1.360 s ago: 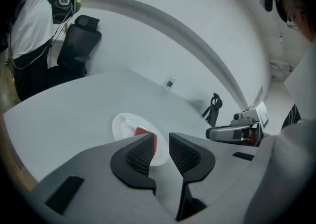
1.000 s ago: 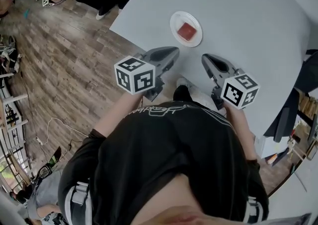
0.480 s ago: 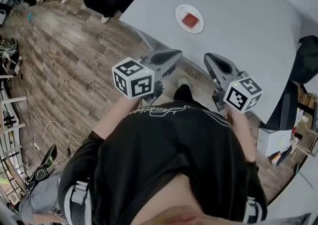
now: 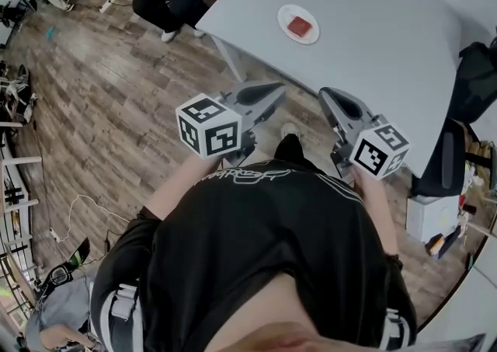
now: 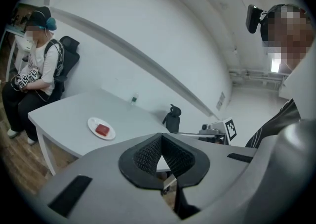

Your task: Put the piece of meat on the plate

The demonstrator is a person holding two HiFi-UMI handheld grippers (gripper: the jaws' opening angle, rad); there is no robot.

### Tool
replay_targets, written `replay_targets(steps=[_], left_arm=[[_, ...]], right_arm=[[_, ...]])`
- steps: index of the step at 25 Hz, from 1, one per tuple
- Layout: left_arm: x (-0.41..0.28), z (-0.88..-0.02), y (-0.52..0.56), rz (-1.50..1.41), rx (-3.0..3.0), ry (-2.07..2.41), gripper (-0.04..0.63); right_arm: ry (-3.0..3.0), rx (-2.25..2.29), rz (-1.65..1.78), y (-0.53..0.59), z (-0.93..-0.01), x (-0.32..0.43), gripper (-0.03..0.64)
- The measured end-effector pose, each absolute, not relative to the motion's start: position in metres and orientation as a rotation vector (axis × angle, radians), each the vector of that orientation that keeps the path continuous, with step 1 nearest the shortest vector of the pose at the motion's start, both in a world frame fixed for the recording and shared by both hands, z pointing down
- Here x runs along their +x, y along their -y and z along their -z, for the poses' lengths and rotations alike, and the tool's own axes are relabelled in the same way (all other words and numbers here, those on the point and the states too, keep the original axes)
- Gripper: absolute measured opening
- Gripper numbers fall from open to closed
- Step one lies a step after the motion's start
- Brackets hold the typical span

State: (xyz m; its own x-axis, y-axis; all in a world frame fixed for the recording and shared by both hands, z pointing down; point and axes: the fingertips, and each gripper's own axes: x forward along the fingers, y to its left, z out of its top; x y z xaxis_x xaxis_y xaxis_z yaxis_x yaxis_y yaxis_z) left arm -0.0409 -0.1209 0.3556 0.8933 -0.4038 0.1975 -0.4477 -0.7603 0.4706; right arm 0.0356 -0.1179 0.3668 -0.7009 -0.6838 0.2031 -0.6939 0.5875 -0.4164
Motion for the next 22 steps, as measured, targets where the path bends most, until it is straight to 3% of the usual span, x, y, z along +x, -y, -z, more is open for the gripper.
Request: replay_targets(steps=[22], left_arm=[[-0.041,-0.375,0.122,-0.178,2.538,0.596,0.008]], right_arm=[[2.716,1.238,-0.764,0.117,-0.380,0.037,0.017]])
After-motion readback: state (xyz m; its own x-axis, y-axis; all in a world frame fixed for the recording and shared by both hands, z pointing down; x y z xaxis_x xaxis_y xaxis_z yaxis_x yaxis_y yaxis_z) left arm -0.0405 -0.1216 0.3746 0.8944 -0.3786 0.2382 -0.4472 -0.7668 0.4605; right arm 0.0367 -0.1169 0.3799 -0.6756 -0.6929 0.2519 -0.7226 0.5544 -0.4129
